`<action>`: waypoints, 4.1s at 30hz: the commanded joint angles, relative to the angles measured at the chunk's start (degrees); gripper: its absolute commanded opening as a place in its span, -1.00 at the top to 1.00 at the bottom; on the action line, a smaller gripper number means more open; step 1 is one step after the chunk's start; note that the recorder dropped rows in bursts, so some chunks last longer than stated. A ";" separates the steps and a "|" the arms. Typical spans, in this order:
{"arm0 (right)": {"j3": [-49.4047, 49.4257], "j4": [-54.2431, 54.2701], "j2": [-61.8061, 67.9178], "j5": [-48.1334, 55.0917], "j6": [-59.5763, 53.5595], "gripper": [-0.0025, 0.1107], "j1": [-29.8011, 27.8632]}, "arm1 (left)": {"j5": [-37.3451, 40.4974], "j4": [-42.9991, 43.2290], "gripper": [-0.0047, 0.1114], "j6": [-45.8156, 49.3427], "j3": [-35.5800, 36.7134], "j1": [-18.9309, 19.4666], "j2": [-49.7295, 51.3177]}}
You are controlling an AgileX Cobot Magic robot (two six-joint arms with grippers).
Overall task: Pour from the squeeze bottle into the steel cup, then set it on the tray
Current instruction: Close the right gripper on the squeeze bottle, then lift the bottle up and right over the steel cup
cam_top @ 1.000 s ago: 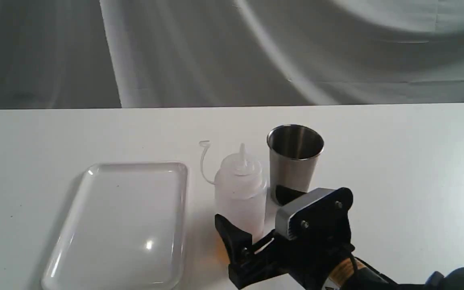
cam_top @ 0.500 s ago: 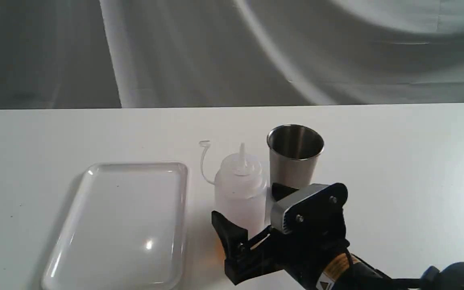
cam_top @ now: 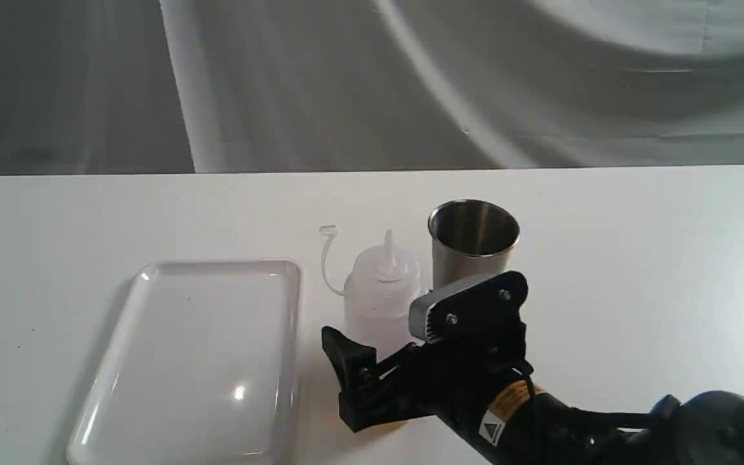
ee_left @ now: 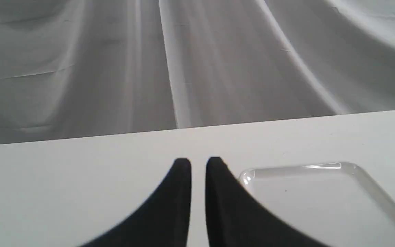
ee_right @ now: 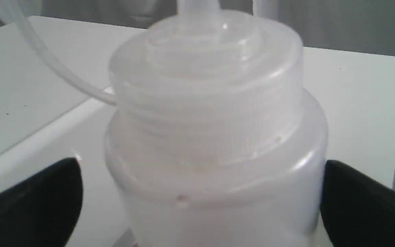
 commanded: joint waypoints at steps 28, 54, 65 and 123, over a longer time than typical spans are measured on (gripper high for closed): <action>-2.92 1.40 3.27 -0.45 -0.21 -0.38 -1.34 | -0.09 0.04 0.78 -0.26 0.25 -0.28 -0.27; -2.92 -3.42 -1.04 -2.30 -6.31 0.71 -1.23 | -0.09 0.04 0.78 -0.28 0.25 -0.28 -0.27; -2.92 -6.15 -10.01 4.02 -9.85 0.71 -1.23 | -0.09 0.04 0.78 -0.07 0.25 -0.28 -0.27; -2.92 8.56 -40.14 24.66 -20.14 0.79 -14.46 | -0.09 0.04 0.78 -0.08 0.25 -0.28 -0.27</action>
